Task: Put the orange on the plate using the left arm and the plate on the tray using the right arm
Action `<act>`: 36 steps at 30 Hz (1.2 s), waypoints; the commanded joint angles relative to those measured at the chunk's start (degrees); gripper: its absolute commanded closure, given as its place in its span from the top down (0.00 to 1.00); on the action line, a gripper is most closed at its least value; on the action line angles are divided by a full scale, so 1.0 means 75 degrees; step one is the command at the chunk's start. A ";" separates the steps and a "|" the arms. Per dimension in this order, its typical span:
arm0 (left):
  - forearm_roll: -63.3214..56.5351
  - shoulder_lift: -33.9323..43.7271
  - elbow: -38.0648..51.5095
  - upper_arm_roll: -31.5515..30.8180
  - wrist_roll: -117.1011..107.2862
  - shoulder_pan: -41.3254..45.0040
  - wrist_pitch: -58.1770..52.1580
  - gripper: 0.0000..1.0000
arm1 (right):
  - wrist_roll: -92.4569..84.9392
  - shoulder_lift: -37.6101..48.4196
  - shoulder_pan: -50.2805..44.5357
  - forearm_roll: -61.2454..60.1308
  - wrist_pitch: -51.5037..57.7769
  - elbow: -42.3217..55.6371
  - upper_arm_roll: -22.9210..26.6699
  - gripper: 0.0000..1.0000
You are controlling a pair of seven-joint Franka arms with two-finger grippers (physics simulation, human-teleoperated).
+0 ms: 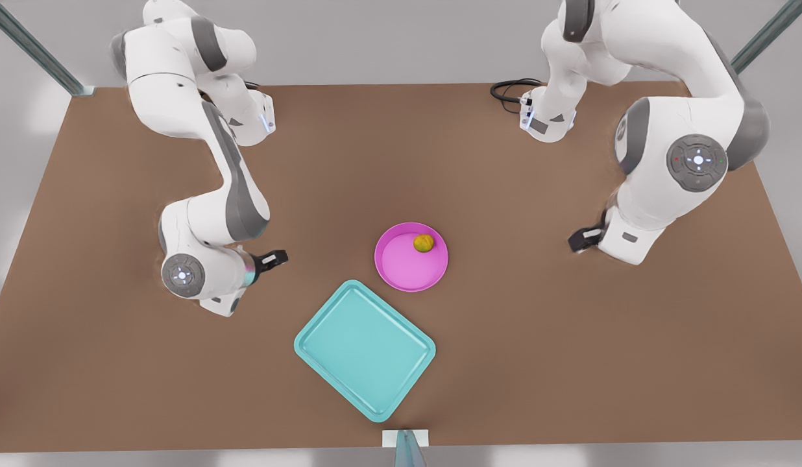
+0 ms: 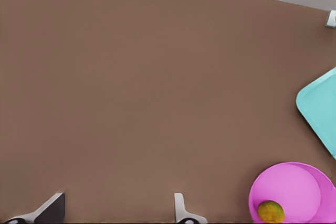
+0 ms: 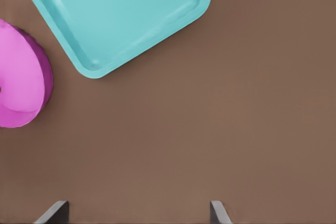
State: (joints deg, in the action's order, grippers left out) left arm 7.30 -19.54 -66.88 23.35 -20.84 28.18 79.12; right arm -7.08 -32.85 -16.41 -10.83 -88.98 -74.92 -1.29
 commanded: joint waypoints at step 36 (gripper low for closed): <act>-0.1032 0.0472 -0.0645 -0.3934 0.2591 -0.3206 -0.0155 1.00 | 0.0440 -0.0941 -0.0941 -0.3290 -0.7272 -0.3686 -0.1715 1.00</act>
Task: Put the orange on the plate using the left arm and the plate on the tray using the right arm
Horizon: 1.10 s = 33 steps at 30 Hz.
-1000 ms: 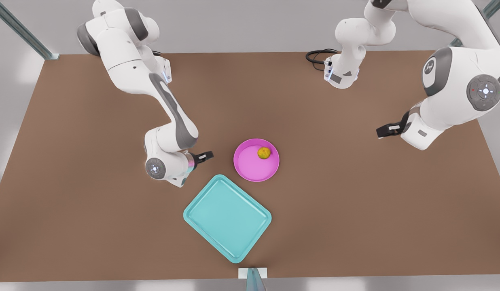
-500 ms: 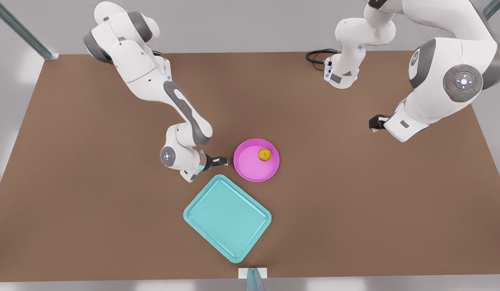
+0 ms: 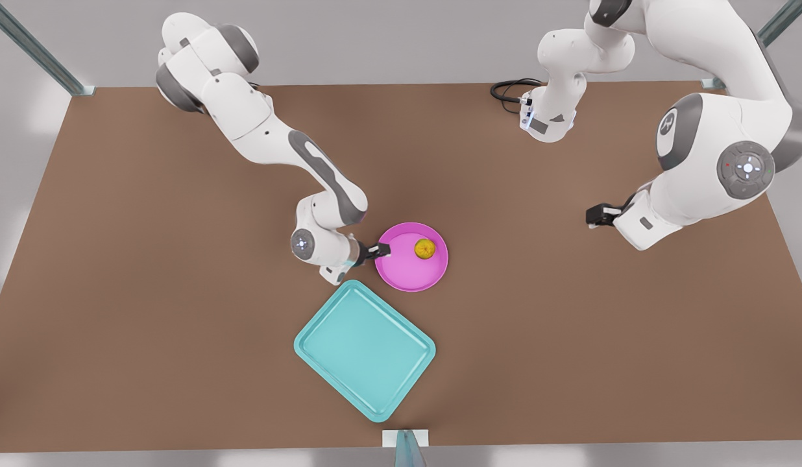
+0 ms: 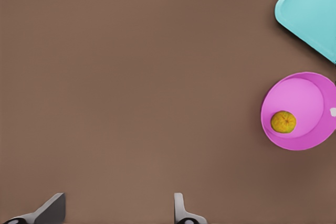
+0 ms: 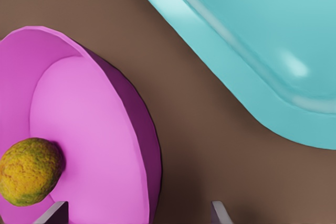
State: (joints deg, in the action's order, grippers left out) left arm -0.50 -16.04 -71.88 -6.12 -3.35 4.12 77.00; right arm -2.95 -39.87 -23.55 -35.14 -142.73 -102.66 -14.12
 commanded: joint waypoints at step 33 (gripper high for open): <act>0.0020 0.0018 0.0021 -0.0004 0.0283 0.0002 0.0092 1.00 | -0.0146 -0.0355 0.0585 -0.0249 0.0949 0.2191 0.0008 0.21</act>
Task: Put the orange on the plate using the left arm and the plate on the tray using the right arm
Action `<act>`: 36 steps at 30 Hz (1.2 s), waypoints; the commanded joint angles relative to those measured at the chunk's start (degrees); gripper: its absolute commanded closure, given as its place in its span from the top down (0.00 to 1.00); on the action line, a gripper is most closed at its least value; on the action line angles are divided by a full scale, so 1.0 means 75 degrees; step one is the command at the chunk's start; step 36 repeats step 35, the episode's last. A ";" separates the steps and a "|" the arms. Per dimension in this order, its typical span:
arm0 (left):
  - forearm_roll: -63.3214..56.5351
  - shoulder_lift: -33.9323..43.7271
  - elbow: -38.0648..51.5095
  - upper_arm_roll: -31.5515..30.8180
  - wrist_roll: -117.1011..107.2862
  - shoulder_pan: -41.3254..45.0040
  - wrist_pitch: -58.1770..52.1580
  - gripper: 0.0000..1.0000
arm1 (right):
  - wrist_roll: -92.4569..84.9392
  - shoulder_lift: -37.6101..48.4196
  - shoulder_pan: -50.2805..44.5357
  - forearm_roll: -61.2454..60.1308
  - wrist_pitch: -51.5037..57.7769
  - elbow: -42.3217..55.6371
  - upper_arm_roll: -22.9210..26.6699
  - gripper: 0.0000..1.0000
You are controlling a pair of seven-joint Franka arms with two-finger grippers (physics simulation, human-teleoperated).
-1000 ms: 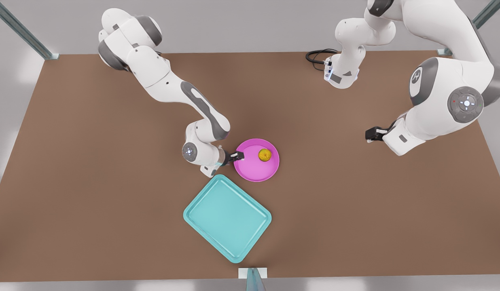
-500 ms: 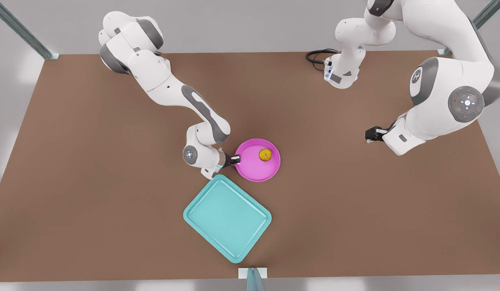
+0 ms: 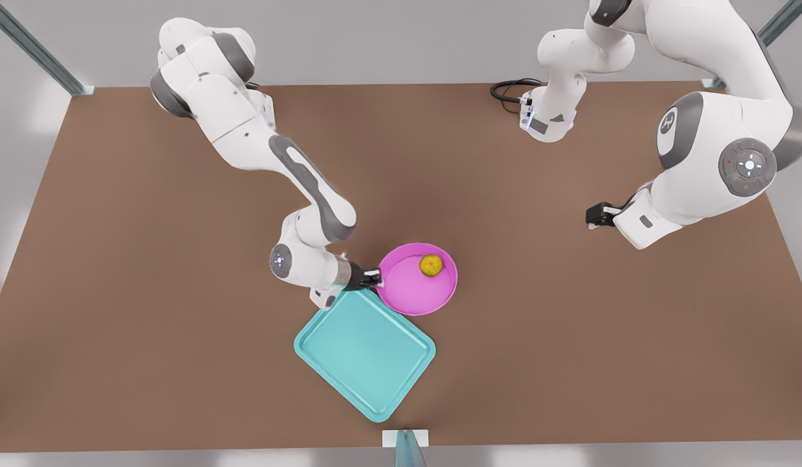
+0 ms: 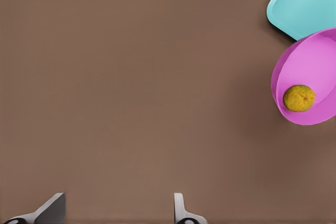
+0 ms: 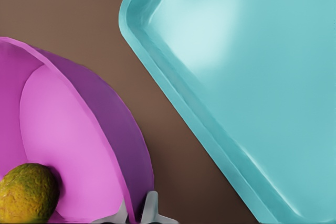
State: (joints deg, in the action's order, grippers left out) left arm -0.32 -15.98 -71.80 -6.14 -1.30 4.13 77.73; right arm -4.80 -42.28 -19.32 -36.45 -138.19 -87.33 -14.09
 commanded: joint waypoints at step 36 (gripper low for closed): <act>-0.0110 -0.0038 0.0011 0.0068 0.0103 -0.0059 -0.0239 1.00 | -0.1692 0.3962 0.2002 0.6032 0.8452 0.1637 0.0894 1.00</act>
